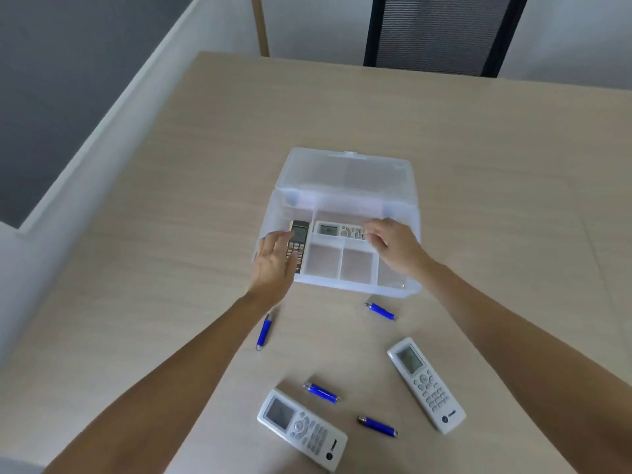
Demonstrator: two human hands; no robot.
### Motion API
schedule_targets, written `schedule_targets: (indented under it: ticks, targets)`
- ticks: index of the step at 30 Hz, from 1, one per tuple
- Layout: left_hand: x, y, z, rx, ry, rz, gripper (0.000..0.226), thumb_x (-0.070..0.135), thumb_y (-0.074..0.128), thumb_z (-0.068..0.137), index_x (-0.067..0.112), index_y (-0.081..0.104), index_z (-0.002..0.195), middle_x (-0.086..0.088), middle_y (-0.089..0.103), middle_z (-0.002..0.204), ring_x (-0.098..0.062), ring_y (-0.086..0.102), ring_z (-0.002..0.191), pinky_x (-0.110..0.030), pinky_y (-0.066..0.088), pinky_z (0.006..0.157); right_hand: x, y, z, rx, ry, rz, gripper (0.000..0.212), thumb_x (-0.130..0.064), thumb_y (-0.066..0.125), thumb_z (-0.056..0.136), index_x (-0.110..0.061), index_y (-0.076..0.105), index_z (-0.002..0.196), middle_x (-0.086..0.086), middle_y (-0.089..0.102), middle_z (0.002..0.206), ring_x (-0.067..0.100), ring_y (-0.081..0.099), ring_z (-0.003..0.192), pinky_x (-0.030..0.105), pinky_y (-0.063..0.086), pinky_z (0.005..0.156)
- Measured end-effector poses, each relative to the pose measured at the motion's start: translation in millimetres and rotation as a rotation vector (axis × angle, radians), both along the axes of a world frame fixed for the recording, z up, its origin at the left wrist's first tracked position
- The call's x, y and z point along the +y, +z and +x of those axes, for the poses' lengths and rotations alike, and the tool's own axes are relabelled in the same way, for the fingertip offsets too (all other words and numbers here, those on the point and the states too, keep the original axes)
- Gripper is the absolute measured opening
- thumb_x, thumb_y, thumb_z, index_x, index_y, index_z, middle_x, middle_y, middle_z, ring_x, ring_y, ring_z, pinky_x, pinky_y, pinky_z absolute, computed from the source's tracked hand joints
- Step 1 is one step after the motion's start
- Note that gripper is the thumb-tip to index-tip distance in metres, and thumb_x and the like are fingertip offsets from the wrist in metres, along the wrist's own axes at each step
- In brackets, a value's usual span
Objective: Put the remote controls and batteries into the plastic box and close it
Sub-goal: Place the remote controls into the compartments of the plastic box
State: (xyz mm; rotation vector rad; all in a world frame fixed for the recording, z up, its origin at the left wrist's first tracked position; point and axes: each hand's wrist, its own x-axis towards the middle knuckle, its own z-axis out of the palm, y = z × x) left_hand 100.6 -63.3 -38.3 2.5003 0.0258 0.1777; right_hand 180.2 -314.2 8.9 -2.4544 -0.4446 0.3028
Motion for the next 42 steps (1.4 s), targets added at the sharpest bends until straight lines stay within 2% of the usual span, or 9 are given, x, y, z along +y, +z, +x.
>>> schedule_targets:
  ticks: [2,5,7,12,16,19,24,31,42]
  targets:
    - [3.6,5.1,-43.5,0.012,-0.140,0.020,0.040,0.031,0.038,0.089,0.011,0.059,0.118,-0.008,0.058,0.118,-0.024,0.053,0.109,-0.037,0.050,0.092,-24.6,5.1,-50.8,-0.091,-0.040,0.104,0.015,-0.012,0.050,0.090,-0.012,0.065,0.091,0.005,0.068,0.077,0.003,0.057,0.062,0.020,0.040,0.063]
    - [10.8,-2.4,-116.6,0.126,-0.428,0.061,0.027,0.036,0.050,0.090,0.018,0.061,0.107,-0.002,0.061,0.107,-0.016,0.052,0.108,-0.032,0.047,0.092,-69.2,-14.2,-128.5,0.013,-0.080,0.001,0.013,-0.019,0.053,0.088,-0.015,0.055,0.075,-0.003,0.056,0.061,0.007,0.045,0.051,0.024,0.036,0.054]
    - [12.2,-11.9,-156.8,0.306,-0.572,0.057,0.032,0.040,0.062,0.083,0.020,0.061,0.109,0.001,0.060,0.110,-0.012,0.050,0.109,-0.031,0.045,0.095,-97.7,-40.5,-167.6,0.168,-0.145,-0.171,0.017,-0.035,0.058,0.082,-0.019,0.052,0.081,-0.003,0.055,0.073,0.012,0.051,0.066,0.026,0.036,0.057]
    - [0.5,-33.7,-202.6,0.615,-0.685,0.332,0.086,0.059,0.070,0.063,0.027,0.041,0.136,0.005,0.036,0.143,-0.012,0.028,0.134,-0.022,0.023,0.106,-118.8,-72.5,-227.0,0.387,-0.226,-0.467,0.086,-0.062,0.071,0.059,-0.020,0.038,0.127,0.005,0.050,0.112,0.028,0.051,0.103,0.037,0.047,0.079]
    - [-11.3,-35.2,-196.7,0.586,-0.712,0.408,0.071,0.041,0.073,0.070,0.021,0.042,0.132,0.002,0.041,0.136,-0.016,0.040,0.124,-0.029,0.036,0.100,-109.2,-73.8,-229.0,0.424,-0.243,-0.490,0.087,-0.051,0.073,0.060,-0.015,0.035,0.129,0.010,0.049,0.115,0.031,0.054,0.103,0.038,0.049,0.080]
    - [-10.2,-28.4,-191.1,0.698,-0.723,0.326,0.058,0.031,0.073,0.068,0.024,0.040,0.115,0.008,0.041,0.114,-0.015,0.054,0.090,-0.022,0.045,0.070,-110.7,-63.2,-217.3,0.521,-0.274,-0.365,0.075,-0.044,0.075,0.056,-0.014,0.043,0.117,0.007,0.050,0.107,0.024,0.055,0.091,0.033,0.050,0.069]
    - [6.3,6.6,-165.5,0.652,-0.468,-0.126,0.044,0.034,0.071,0.069,0.029,0.042,0.102,0.006,0.061,0.093,-0.010,0.061,0.074,-0.037,0.057,0.069,-119.3,-1.7,-180.8,0.595,-0.318,0.036,0.048,-0.022,0.083,0.059,-0.014,0.052,0.094,0.004,0.066,0.085,0.022,0.064,0.063,0.029,0.049,0.043]
    - [-2.1,40.3,-55.9,0.284,0.145,-0.451,0.041,0.027,0.072,0.081,0.022,0.046,0.112,0.006,0.059,0.093,-0.011,0.054,0.080,-0.022,0.041,0.064,-93.6,45.2,-69.3,0.352,-0.355,0.473,0.023,-0.021,0.059,0.089,-0.014,0.063,0.111,0.010,0.069,0.084,0.020,0.066,0.054,0.023,0.048,0.042]
    - [-1.5,12.5,-16.4,0.368,0.224,-0.543,0.030,0.029,0.069,0.084,0.024,0.051,0.108,0.007,0.052,0.071,-0.004,0.042,0.054,-0.016,0.039,0.052,-5.9,-35.2,75.4,0.427,-0.248,0.182,0.032,-0.011,0.047,0.093,-0.003,0.056,0.123,0.011,0.058,0.103,0.024,0.052,0.085,0.025,0.039,0.059]
